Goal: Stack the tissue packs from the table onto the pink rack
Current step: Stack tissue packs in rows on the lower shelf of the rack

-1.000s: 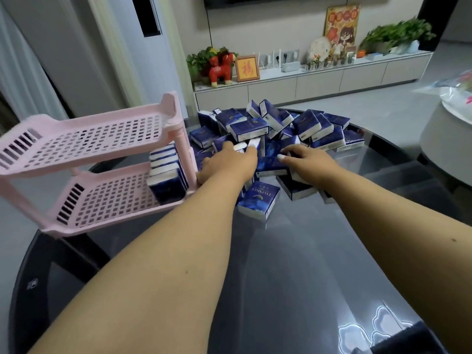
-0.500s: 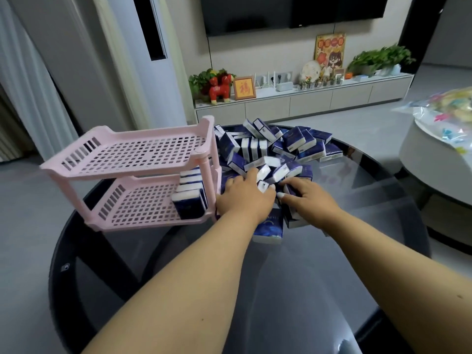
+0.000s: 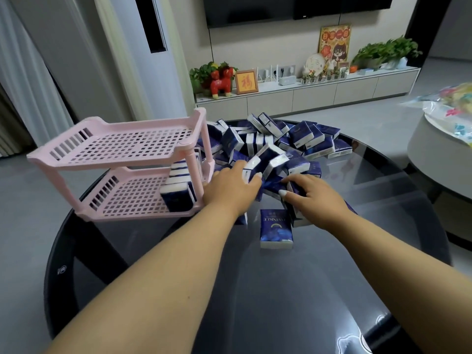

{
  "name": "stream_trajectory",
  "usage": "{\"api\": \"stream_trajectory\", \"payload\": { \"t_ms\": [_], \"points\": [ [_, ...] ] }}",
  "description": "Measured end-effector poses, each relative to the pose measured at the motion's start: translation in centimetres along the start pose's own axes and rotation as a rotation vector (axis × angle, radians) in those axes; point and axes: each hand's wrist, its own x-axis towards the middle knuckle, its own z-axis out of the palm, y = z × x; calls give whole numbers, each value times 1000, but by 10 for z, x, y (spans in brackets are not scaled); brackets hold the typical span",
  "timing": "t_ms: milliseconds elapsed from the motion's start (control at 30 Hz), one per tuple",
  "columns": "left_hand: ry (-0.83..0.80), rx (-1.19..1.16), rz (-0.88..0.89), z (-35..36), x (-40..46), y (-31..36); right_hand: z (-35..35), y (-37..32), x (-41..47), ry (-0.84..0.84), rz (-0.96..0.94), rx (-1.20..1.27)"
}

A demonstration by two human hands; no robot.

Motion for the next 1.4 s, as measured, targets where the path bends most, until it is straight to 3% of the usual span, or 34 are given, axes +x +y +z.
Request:
{"api": "stream_trajectory", "payload": {
  "t_ms": [500,667,767,867,933,1000,1067,1200,1300,1400],
  "points": [
    [-43,-23,33,17,-2,33,3,-4,25,98,15,64],
    [117,-47,216,16,-22,21,-7,-21,21,208,4,-35],
    [101,-121,283,15,-41,8,-5,-37,13,283,-85,-20],
    [136,-170,354,10,-65,-8,1,-58,7,270,-182,12],
    [272,-177,397,8,-79,-23,6,-70,3,234,-243,-4],
    [415,-175,340,5,-89,-41,13,-79,1,184,-298,-66],
    [453,-141,198,-6,-95,-57,21,-85,-1,110,-341,-146],
    [285,86,-105,-19,-89,-89,33,-89,-4,-79,-313,-273],
    [142,246,-164,-18,-79,-110,41,-87,1,-136,-315,-412],
    [99,358,-188,-19,-70,-123,48,-87,10,-165,-320,-537]
  ]
}}
